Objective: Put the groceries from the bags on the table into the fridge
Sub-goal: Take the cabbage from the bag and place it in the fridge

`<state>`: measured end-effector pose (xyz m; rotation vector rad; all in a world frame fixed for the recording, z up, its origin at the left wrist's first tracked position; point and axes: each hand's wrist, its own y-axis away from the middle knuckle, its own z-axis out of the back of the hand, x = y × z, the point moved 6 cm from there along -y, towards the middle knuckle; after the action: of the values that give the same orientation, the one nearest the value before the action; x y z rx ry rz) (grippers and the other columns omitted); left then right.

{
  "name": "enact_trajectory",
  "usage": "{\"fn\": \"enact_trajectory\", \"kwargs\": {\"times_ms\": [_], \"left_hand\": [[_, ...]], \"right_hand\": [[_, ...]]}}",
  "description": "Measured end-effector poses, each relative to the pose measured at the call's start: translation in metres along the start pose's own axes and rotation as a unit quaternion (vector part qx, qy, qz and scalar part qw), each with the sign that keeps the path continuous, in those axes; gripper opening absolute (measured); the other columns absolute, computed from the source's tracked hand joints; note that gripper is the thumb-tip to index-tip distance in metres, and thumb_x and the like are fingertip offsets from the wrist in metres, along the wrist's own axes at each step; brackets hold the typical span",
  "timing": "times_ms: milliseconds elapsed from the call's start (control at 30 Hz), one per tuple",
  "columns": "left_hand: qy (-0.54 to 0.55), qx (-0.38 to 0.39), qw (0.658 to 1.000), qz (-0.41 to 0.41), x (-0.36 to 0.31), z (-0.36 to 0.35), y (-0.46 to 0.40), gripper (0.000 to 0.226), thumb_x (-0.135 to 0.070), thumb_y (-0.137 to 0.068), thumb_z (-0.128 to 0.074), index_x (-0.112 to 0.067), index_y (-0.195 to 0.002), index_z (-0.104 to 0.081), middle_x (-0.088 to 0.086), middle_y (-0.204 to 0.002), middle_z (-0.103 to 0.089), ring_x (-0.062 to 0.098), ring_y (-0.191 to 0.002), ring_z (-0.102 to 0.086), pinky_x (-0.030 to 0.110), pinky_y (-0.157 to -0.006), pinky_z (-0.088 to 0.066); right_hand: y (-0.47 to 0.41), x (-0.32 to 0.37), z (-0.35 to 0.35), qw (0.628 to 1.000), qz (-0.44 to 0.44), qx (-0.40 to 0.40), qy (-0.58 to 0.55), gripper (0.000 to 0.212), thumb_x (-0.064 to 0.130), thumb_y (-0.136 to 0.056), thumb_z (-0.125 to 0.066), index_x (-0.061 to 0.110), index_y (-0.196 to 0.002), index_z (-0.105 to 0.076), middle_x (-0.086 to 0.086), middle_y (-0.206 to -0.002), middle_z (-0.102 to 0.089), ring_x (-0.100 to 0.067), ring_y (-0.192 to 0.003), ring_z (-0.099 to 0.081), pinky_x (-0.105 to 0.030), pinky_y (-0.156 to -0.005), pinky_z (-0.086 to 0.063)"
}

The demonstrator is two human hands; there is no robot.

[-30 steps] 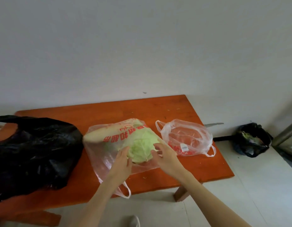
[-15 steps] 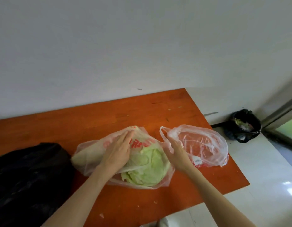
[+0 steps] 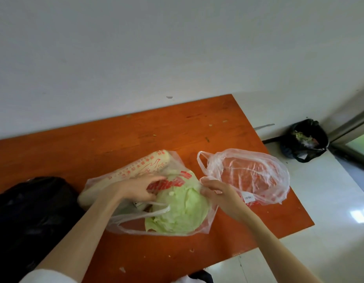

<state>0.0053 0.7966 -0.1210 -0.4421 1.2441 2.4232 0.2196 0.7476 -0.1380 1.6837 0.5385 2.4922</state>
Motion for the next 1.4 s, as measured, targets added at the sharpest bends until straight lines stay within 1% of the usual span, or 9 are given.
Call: {"fn": "enact_trajectory", "kwargs": {"times_ms": [133, 267, 600, 800, 900, 1033, 1167, 1267, 1400], "left_hand": [[0.05, -0.148, 0.987, 0.021, 0.018, 0.008, -0.003, 0.023, -0.014, -0.092, -0.051, -0.028, -0.107, -0.062, -0.008, -0.11, -0.064, 0.013, -0.085, -0.062, 0.026, -0.079, -0.053], [0.085, -0.198, 0.976, 0.008, 0.022, 0.028, -0.019, 0.017, -0.029, -0.093, -0.05, -0.025, -0.082, -0.063, -0.002, -0.08, -0.065, 0.015, -0.063, -0.053, 0.02, -0.057, -0.039], [0.061, -0.344, 0.933, 0.086, 0.04, 0.031, -0.055, 0.027, -0.033, -0.094, -0.048, -0.014, -0.098, -0.066, -0.002, -0.078, -0.064, 0.005, -0.046, -0.045, 0.013, -0.04, -0.03], [0.207, -0.345, 0.914, 0.049, 0.047, 0.025, -0.033, 0.025, -0.01, -0.091, -0.051, -0.018, -0.113, -0.061, 0.001, -0.123, -0.058, 0.007, -0.093, -0.055, 0.017, -0.073, -0.049], [0.237, -0.375, 0.896, -0.038, 0.023, 0.023, -0.004, 0.025, -0.03, -0.095, -0.043, -0.032, -0.117, -0.057, -0.008, -0.125, -0.055, 0.009, -0.108, -0.055, 0.032, -0.089, -0.052], [0.099, -0.347, 0.93, -0.064, -0.011, -0.004, 0.021, 0.047, -0.067, -0.087, -0.018, -0.051, -0.126, -0.037, -0.011, -0.12, -0.06, 0.005, -0.093, -0.062, 0.047, -0.091, -0.049], [0.025, -0.336, 0.94, 0.055, 0.031, -0.058, 0.032, 0.051, -0.053, -0.093, -0.028, -0.041, -0.142, -0.02, -0.007, -0.143, -0.04, 0.014, -0.131, -0.038, 0.044, -0.112, -0.022], [-0.002, -0.343, 0.938, 0.043, 0.056, -0.106, 0.042, 0.056, -0.032, -0.092, -0.05, -0.034, -0.141, -0.023, 0.001, -0.139, -0.045, 0.02, -0.13, -0.038, 0.04, -0.109, -0.022], [-0.068, -0.337, 0.938, 0.054, 0.071, -0.151, 0.032, 0.058, -0.041, -0.091, -0.043, -0.015, -0.141, -0.033, 0.006, -0.144, -0.039, 0.023, -0.131, -0.037, 0.04, -0.109, -0.025]], "right_hand": [[-0.009, -0.004, 0.009, 0.998, -0.037, -0.036, -0.025, 0.017, 0.012, -0.093, -0.053, 0.015, -0.092, -0.07, 0.013, -0.085, -0.064, 0.004, -0.074, -0.056, -0.007, -0.064, -0.044], [-0.031, -0.013, 0.013, 0.991, -0.091, -0.095, -0.027, 0.035, 0.011, -0.096, -0.044, 0.013, -0.061, -0.049, 0.005, -0.055, -0.042, -0.009, -0.051, -0.036, -0.019, -0.051, -0.03], [-0.076, -0.063, -0.016, 0.963, -0.247, -0.094, -0.044, 0.031, 0.018, -0.093, -0.052, 0.019, -0.062, -0.057, -0.001, -0.061, -0.053, -0.013, -0.057, -0.047, -0.025, -0.051, -0.038], [-0.039, -0.039, 0.005, 0.968, -0.202, -0.133, -0.072, 0.025, 0.018, -0.093, -0.052, 0.011, -0.115, -0.063, -0.001, -0.098, -0.064, -0.016, -0.084, -0.056, -0.027, -0.071, -0.048], [-0.016, -0.012, 0.013, 0.983, -0.081, -0.162, 0.006, 0.032, 0.026, -0.096, -0.047, 0.012, -0.123, -0.057, 0.002, -0.119, -0.06, -0.013, -0.106, -0.056, -0.03, -0.09, -0.047], [0.01, -0.008, -0.009, 0.991, -0.004, -0.13, 0.016, 0.036, 0.027, -0.097, -0.042, 0.017, -0.132, -0.049, 0.01, -0.124, -0.052, -0.005, -0.111, -0.052, -0.015, -0.086, -0.045], [0.035, -0.038, -0.038, 0.995, -0.034, -0.085, -0.041, 0.045, 0.033, -0.099, -0.032, 0.027, -0.144, -0.029, 0.021, -0.137, -0.036, 0.0, -0.128, -0.034, -0.025, -0.108, -0.03], [0.042, -0.053, -0.044, 0.991, -0.049, -0.087, -0.093, 0.043, 0.032, -0.1, -0.028, 0.033, -0.144, -0.027, 0.021, -0.14, -0.034, 0.0, -0.129, -0.032, -0.025, -0.109, -0.026], [0.043, -0.074, -0.049, 0.985, -0.112, -0.087, -0.102, 0.043, 0.029, -0.1, -0.032, 0.03, -0.143, -0.029, 0.006, -0.144, -0.039, -0.017, -0.133, -0.038, -0.04, -0.112, -0.032]]}}
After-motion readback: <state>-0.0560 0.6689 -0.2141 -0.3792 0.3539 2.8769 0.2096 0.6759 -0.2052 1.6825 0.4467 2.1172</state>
